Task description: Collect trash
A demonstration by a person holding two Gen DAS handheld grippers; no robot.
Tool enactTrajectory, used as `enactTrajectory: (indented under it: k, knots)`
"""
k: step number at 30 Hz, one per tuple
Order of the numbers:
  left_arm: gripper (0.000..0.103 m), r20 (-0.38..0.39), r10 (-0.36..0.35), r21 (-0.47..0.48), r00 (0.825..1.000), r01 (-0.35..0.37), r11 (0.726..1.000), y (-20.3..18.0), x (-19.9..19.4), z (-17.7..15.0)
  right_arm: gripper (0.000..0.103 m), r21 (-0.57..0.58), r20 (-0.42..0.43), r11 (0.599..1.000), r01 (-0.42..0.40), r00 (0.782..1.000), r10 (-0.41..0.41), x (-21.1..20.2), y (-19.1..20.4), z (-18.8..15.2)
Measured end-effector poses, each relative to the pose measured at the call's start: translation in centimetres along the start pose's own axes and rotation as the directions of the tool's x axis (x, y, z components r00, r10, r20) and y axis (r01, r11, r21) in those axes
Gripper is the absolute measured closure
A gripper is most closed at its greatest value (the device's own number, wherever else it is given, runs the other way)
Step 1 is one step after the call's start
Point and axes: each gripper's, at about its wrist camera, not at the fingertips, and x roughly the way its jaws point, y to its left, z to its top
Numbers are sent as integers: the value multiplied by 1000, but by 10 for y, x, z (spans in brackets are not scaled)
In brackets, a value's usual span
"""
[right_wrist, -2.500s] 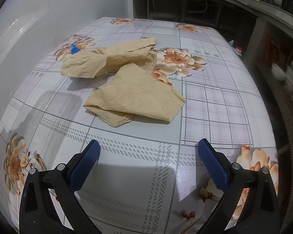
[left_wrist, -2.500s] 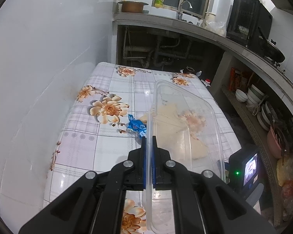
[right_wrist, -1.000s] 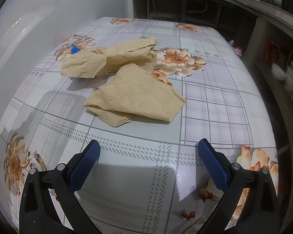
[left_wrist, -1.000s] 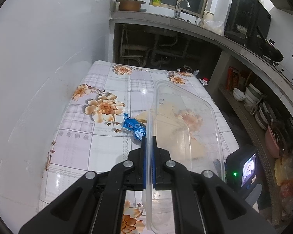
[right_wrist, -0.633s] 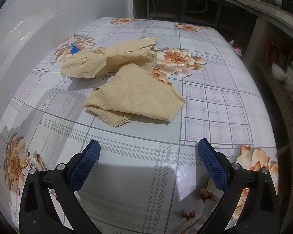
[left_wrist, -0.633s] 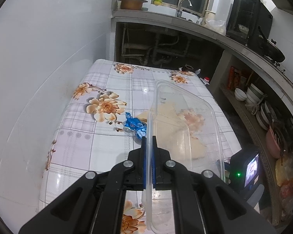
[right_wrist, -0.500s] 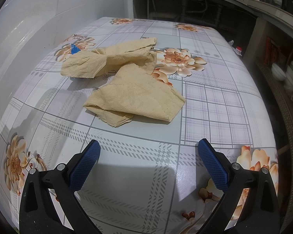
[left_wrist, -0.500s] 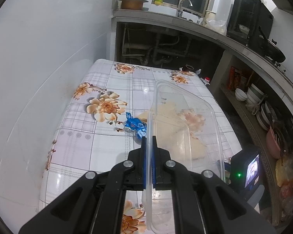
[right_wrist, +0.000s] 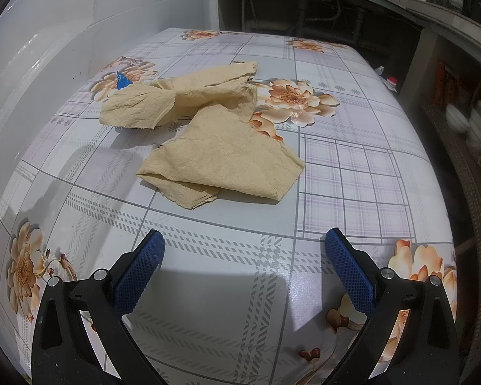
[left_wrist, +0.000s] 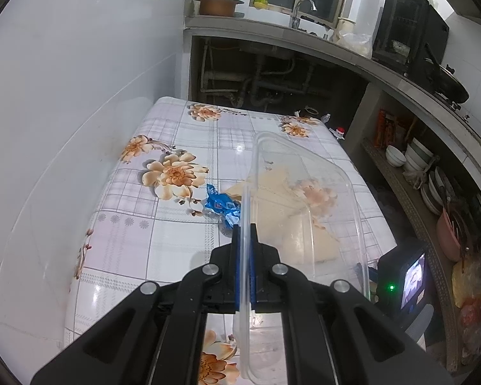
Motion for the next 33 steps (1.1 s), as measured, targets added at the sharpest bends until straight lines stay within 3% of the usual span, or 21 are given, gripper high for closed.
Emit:
enactTrajectory:
  k: [33]
  knots:
    - [99, 15, 6, 10, 1000, -6, 1000, -6, -13, 1, 7, 1, 0, 1000, 1, 1000, -1, 0, 1, 0]
